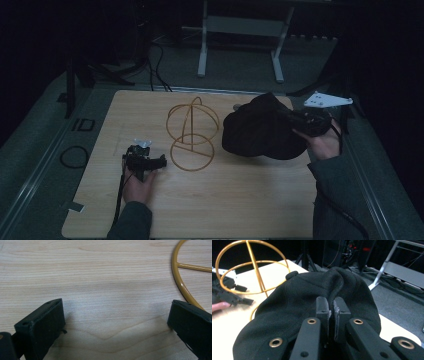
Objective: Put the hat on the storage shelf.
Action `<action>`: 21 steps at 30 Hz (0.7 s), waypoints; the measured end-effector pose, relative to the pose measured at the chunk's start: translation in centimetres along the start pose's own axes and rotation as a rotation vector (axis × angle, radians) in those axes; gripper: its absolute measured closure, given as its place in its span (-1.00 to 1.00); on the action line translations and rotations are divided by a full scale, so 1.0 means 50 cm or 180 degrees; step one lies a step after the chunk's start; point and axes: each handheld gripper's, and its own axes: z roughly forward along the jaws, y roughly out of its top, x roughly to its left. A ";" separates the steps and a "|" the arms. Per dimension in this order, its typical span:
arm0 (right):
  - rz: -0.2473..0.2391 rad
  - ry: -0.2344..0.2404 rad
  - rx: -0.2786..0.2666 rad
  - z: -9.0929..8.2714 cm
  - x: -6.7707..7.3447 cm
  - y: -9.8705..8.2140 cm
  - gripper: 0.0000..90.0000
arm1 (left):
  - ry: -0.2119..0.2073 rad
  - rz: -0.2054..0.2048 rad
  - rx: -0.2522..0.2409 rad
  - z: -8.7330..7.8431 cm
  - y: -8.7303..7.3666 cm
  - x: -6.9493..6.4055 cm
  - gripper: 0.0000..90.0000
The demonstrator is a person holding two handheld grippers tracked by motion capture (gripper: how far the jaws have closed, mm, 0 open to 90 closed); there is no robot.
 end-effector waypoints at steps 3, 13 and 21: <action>0.0049 -0.0023 -0.0061 -0.008 -0.008 0.006 0.89 | 0.0000 0.0000 0.0001 0.000 0.000 0.000 -0.98; 0.0110 -0.0058 -0.0203 -0.025 -0.022 0.037 0.89 | 0.0000 0.0003 0.0004 0.000 0.000 0.000 -0.98; 0.0151 -0.0103 -0.0289 -0.030 -0.033 0.062 0.89 | 0.0000 0.0002 0.0002 0.000 0.000 0.000 -0.98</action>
